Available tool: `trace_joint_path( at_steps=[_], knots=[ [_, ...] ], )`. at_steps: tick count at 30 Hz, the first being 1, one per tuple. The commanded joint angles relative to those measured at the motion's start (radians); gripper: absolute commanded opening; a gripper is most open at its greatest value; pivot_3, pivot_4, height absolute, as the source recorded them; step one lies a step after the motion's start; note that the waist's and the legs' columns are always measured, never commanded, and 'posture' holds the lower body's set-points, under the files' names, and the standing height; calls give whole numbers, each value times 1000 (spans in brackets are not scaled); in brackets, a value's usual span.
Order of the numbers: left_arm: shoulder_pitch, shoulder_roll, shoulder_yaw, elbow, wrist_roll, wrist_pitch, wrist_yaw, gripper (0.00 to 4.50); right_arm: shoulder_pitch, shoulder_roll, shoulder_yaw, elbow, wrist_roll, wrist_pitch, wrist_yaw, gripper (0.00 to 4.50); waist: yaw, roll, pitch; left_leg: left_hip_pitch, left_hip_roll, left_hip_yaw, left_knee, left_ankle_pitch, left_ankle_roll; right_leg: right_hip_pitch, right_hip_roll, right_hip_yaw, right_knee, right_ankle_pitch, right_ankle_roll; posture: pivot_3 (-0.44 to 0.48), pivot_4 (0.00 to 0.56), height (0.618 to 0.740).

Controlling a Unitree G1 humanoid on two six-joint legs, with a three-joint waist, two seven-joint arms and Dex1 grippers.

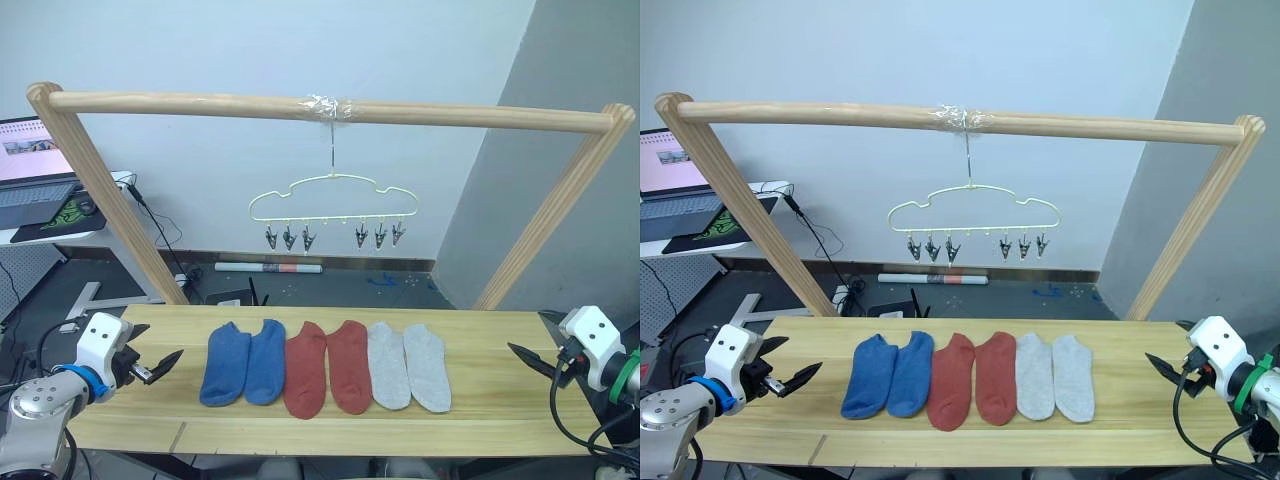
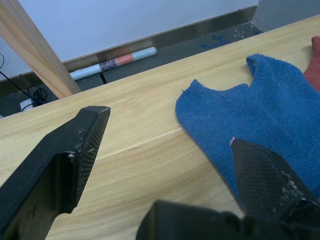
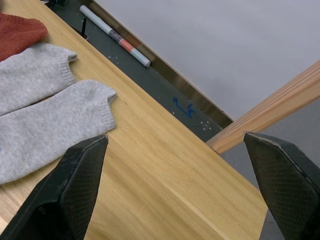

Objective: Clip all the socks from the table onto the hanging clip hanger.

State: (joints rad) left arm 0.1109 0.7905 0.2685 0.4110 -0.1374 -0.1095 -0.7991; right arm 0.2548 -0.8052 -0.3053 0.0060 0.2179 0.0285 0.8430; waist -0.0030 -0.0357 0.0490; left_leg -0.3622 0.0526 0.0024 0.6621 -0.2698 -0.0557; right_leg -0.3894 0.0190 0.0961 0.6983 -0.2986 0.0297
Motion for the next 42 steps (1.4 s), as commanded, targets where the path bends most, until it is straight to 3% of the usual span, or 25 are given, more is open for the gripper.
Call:
trace_joint_path(
  at_steps=[1, 15, 18, 25, 33, 42],
  knots=[
    [-2, 7, 45, -31, -39, 5, -1, 4467, -27, -7, -16, -27, 22, 2, 9, 4500, 0, 0, 0, 0, 0, 0, 0, 0, 0, 0, 0, 0, 0, 0, 0, 87, 0, 705],
    [39, -1, 75, -78, -94, 20, -19, 4467, -77, 31, -45, -33, 65, -21, -11, 4500, 1, 0, 0, 0, 0, 0, 0, 0, 0, 0, 0, 0, 0, 0, 0, 81, 9, 705],
    [26, -30, 88, -106, -66, -27, 65, 4467, -66, 31, -27, -57, 37, -37, -13, 4500, 1, 0, 1, 0, 0, 0, 0, 0, 0, 0, 0, 0, 0, 0, 0, 72, 28, 705],
    [32, -109, 92, -272, -166, 128, 90, 4467, -58, 35, -10, -92, 47, -20, -5, 4500, 1, 1, 7, 0, -1, 0, 0, 0, 0, 0, -1, 0, 0, 0, 0, 55, 49, 705],
    [-8, -294, -10, -498, -119, 205, 269, 4467, -87, 146, 108, -296, 62, 91, -78, 4500, -1, 5, 33, 0, -1, -1, 1, 0, 0, 1, -1, 1, 0, 1, 1, 20, 102, 705],
    [-164, -466, -118, -522, -13, 148, 444, 4467, -215, 243, 265, -524, 80, 269, -160, 4500, -2, 1, 76, -2, -3, -2, 1, 0, 0, 1, -1, 1, -1, 5, 8, 27, 154, 705]
  ],
)
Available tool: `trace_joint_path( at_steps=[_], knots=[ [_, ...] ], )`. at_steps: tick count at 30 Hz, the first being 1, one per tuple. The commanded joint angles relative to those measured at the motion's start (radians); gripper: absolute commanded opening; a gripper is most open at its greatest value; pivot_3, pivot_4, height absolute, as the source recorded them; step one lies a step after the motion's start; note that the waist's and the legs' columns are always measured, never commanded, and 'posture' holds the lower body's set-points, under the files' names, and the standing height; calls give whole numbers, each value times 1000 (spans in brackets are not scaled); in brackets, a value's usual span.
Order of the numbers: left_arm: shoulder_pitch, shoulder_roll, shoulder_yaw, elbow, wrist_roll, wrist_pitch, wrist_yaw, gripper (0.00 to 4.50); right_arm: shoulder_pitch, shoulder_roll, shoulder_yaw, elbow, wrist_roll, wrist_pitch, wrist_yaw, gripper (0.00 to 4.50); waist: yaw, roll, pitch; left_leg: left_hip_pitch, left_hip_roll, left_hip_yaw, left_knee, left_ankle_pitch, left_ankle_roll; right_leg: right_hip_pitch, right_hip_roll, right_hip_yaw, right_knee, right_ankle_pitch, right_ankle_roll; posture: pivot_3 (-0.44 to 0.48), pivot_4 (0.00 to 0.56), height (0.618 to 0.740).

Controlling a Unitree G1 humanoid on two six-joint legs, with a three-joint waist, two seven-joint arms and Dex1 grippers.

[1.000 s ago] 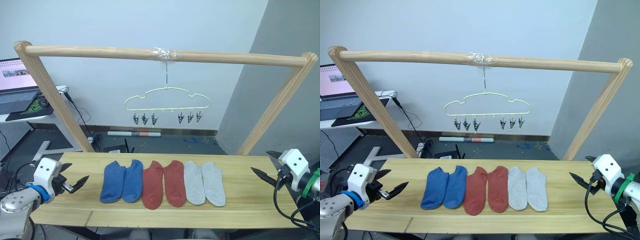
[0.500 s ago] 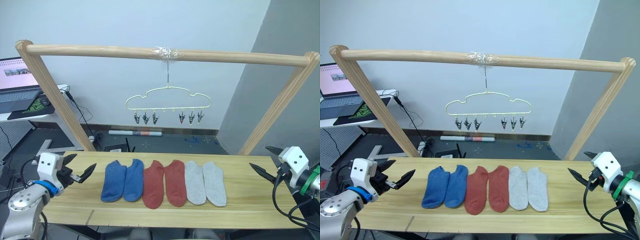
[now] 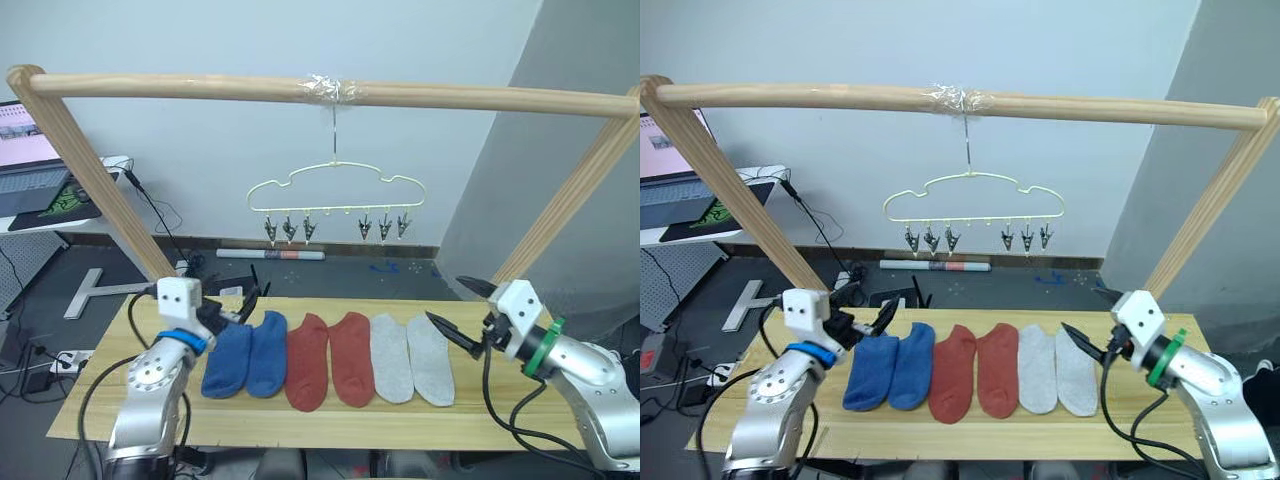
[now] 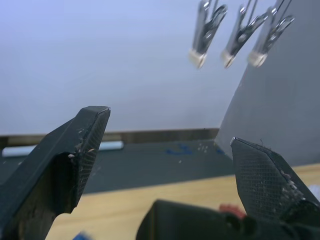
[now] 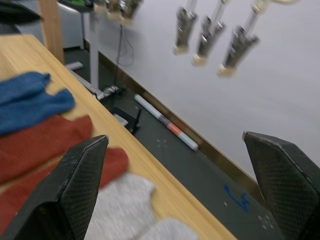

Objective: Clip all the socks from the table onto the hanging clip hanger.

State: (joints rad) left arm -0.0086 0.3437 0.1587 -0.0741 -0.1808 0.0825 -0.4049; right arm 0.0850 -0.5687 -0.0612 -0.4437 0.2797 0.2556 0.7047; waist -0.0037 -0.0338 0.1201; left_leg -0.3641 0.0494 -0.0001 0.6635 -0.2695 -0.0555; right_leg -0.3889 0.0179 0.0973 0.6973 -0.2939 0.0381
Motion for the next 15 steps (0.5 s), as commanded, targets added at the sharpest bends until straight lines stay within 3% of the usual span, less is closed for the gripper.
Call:
trace_joint_path(
  at_steps=[1, 8, 11, 14, 15],
  knots=[
    [-58, -30, -13, -34, 40, -49, 65, 4467, -60, 8, 32, -87, 21, 58, -25, 4500, -1, -1, 11, 0, 0, 0, 0, 0, 0, 0, 0, 0, 0, 0, 0, 27, 154, 705],
    [-129, -83, -50, -2, 68, -105, 106, 4467, -166, 25, 86, -143, 56, 157, -38, 4500, -1, -5, 48, -3, -1, -1, 0, 0, 0, 0, -1, -1, -2, 1, 2, 16, 189, 705],
    [-145, -93, -50, 25, 78, -102, 122, 3849, -191, 29, 94, -152, 66, 182, -40, 4500, -2, -5, 56, -3, -1, -2, 0, 0, 0, -1, -1, -2, -2, 1, 2, 12, 192, 705],
    [-157, -102, -55, 37, 75, -96, 130, 2956, -206, 28, 100, -159, 71, 193, -42, 4500, -5, -4, 61, -5, 0, -3, -1, 0, 0, -1, -1, -2, -6, 1, 2, 5, 198, 705],
    [-163, -105, -58, 40, 77, -97, 134, 2956, -211, 27, 103, -160, 70, 194, -41, 4500, -5, -4, 64, -6, 0, -3, -1, 0, 1, -1, -1, -2, -7, 1, 2, 1, 200, 705]
  ],
)
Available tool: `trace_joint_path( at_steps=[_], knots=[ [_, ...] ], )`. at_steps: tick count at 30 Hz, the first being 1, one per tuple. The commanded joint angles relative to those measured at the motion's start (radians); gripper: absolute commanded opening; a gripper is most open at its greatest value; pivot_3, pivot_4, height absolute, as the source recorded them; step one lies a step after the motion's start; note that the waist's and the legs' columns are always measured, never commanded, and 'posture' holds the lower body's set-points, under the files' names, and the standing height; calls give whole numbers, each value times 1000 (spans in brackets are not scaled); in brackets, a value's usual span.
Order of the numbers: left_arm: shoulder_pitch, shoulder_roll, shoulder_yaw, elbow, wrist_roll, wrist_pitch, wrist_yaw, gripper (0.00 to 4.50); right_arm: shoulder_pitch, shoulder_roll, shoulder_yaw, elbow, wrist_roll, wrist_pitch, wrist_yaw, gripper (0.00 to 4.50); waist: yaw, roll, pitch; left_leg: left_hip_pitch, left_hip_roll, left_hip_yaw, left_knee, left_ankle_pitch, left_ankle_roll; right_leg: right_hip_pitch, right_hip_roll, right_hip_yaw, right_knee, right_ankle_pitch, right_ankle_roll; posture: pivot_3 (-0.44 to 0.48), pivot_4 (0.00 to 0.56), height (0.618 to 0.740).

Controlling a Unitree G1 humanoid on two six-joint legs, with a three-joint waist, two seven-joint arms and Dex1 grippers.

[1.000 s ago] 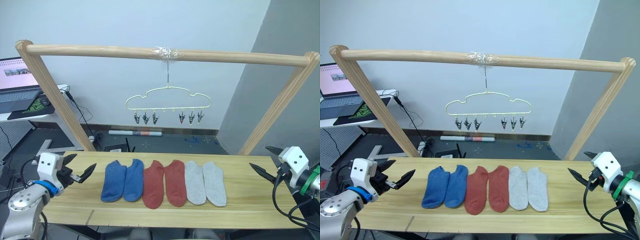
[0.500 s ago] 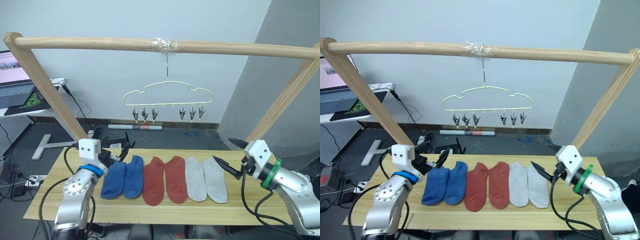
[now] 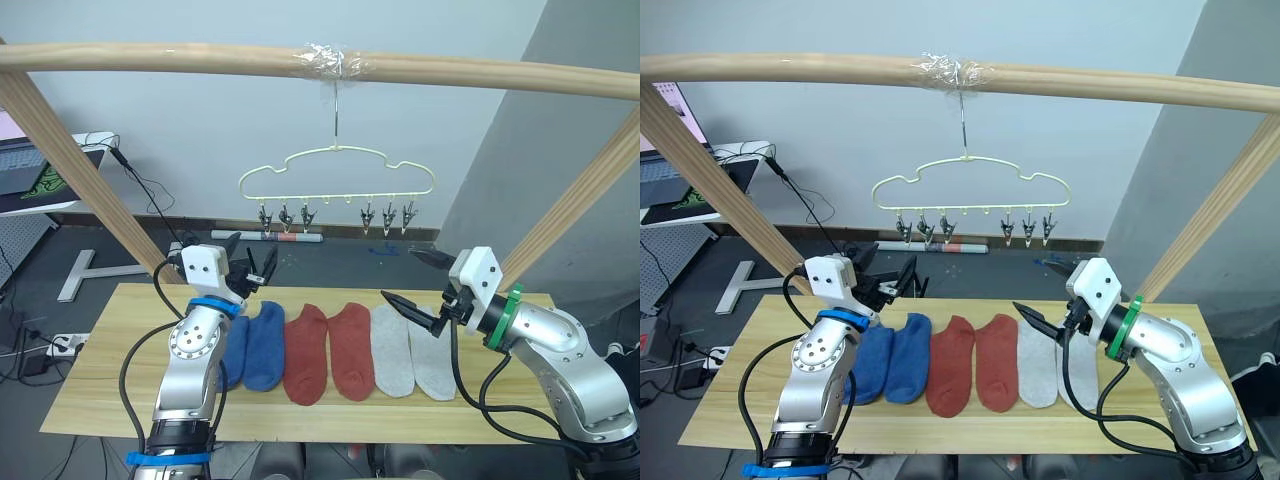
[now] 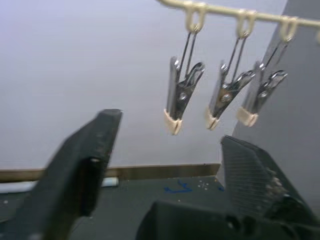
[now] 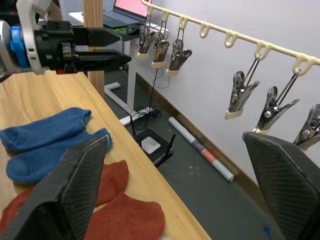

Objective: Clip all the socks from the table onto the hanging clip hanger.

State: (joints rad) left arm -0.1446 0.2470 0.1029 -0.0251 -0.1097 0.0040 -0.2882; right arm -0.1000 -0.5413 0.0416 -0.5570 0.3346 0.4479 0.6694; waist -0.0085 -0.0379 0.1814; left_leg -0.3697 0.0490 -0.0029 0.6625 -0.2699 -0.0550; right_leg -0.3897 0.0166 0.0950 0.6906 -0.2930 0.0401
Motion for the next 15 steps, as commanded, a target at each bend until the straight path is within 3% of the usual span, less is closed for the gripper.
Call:
trace_joint_path(
  at_steps=[1, 15],
  knots=[
    [-38, -15, 2, -12, 11, -15, 37, 2956, -35, 0, 1, -47, 18, 6, -5, 4500, -1, 0, 5, -1, 0, 0, 0, 0, 0, 0, 0, 0, -1, 0, 1, -2, 202, 705],
    [-131, -63, -11, -26, 31, 9, 116, 2956, -129, -8, 11, -53, 69, 60, 26, 4500, 0, 0, 13, -26, -1, -11, 2, 0, 0, -16, -2, -10, -9, 6, -1, -11, 204, 705]
  ],
)
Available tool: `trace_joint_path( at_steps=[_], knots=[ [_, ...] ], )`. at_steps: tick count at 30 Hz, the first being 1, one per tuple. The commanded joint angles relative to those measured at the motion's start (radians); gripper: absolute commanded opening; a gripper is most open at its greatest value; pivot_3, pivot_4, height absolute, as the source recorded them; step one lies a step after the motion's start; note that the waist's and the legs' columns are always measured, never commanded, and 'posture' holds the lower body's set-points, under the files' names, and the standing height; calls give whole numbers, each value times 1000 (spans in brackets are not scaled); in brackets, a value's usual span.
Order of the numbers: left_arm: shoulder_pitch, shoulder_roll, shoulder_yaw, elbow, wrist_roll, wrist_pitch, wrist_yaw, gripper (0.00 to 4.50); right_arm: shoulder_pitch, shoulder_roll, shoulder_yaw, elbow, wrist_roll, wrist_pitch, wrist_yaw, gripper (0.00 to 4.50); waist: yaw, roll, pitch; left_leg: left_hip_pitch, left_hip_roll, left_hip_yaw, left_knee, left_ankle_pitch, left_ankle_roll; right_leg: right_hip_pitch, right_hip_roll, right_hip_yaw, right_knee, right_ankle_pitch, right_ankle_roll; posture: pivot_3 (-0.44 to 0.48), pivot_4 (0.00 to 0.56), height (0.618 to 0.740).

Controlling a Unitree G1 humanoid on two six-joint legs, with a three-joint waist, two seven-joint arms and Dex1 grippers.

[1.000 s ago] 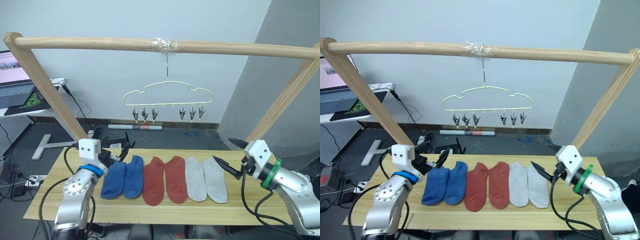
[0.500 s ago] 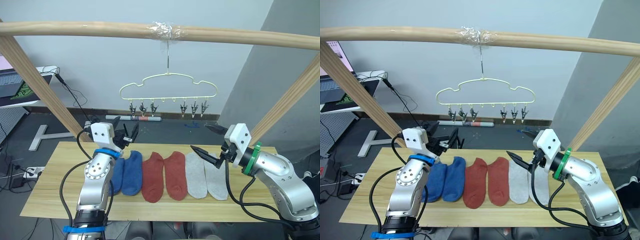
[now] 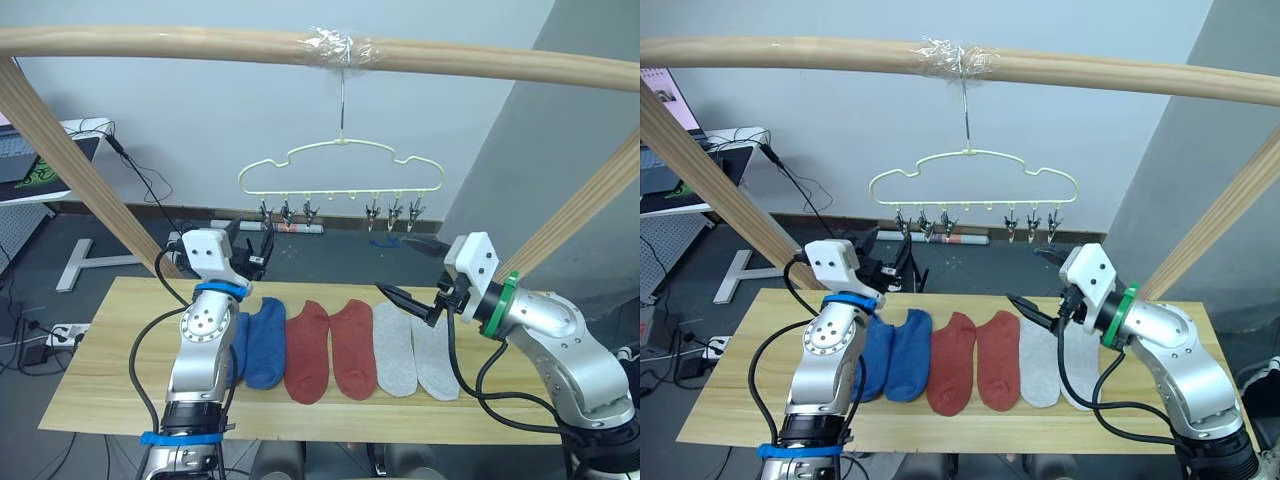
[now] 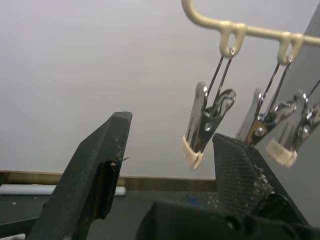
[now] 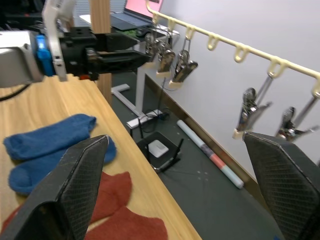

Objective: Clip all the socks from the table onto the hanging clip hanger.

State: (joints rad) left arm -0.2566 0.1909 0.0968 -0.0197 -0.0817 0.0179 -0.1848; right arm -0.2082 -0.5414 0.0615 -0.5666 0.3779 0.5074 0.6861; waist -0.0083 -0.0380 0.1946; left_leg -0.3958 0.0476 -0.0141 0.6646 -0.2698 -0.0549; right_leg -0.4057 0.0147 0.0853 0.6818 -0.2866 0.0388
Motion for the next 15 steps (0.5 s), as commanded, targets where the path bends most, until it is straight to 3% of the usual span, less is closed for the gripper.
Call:
trace_joint_path(
  at_steps=[1, 15],
  knots=[
    [-20, -9, -6, -32, 3, -6, 15, 2956, -24, -8, -8, -44, 28, 2, 10, 4500, 0, 0, 0, 0, 0, -1, 0, 0, 0, 0, 0, -1, 0, 0, 0, -12, 205, 705],
    [-85, -46, -6, 53, 19, -82, 67, 2956, -74, -11, -4, -4, 46, 5, 42, 4500, 2, 3, 2, -5, 0, -11, 1, 0, 0, 0, -1, -13, 0, 1, -2, -10, 206, 705]
  ],
)
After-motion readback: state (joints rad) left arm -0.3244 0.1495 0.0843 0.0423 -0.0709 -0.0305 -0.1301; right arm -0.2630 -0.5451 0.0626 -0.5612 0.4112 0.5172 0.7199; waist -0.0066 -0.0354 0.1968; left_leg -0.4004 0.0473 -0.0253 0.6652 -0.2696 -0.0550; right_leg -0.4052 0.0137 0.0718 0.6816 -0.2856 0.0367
